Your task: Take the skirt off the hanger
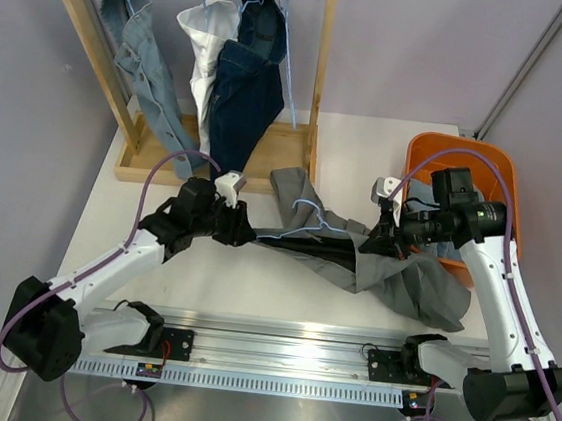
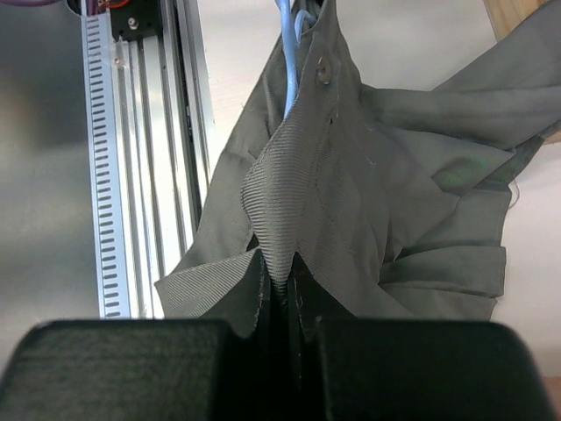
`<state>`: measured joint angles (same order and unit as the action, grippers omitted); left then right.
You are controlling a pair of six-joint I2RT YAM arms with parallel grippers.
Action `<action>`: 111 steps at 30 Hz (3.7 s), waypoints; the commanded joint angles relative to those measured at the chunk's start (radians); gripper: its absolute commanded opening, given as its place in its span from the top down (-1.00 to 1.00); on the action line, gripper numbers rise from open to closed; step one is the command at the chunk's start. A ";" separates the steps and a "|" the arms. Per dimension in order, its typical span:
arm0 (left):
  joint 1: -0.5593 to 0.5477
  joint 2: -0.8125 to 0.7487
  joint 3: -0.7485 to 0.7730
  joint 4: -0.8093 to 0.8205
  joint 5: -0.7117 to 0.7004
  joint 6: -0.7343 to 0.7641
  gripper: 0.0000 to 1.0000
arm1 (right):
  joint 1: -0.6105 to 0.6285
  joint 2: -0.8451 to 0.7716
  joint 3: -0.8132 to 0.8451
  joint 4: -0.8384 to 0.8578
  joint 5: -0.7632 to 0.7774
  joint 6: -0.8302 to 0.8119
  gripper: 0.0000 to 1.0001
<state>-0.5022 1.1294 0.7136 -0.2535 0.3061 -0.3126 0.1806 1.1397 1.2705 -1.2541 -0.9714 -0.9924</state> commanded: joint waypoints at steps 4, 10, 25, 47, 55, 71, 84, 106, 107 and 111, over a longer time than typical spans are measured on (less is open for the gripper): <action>0.051 -0.183 -0.042 -0.009 0.011 0.127 -0.23 | -0.024 0.017 0.047 -0.031 -0.079 -0.006 1.00; 0.051 -0.347 -0.036 0.008 0.108 0.176 -0.51 | -0.024 0.031 0.038 -0.030 -0.108 -0.014 1.00; -0.148 -0.291 0.070 0.042 0.151 0.217 -0.40 | -0.023 0.041 0.059 -0.086 -0.171 -0.064 1.00; -0.372 0.038 0.215 0.166 0.057 0.250 0.49 | -0.020 0.052 0.043 -0.196 -0.230 -0.193 1.00; -0.372 0.020 0.227 0.123 0.114 0.254 1.00 | -0.020 0.066 0.044 -0.169 -0.231 -0.170 0.52; -0.375 -0.051 0.265 0.005 0.110 0.299 1.00 | 0.172 0.111 0.192 0.043 -0.201 0.146 -0.33; -0.384 -0.052 0.308 -0.018 0.130 0.291 1.00 | 0.301 0.216 0.190 0.283 -0.053 0.270 -0.31; -0.387 -0.071 0.307 -0.027 0.156 0.268 1.00 | 0.316 0.228 0.276 0.022 -0.064 -0.181 -0.22; -0.386 -0.071 0.311 -0.024 0.153 0.264 1.00 | 0.318 0.238 0.282 0.019 -0.081 -0.180 -0.12; -0.386 -0.072 0.322 -0.003 0.146 0.250 1.00 | 0.323 0.279 0.291 0.021 -0.122 -0.173 0.13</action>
<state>-0.8845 1.0889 0.9710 -0.3664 0.4259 -0.0422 0.4889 1.3907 1.5284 -1.2057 -1.0199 -1.1278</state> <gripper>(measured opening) 0.024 0.456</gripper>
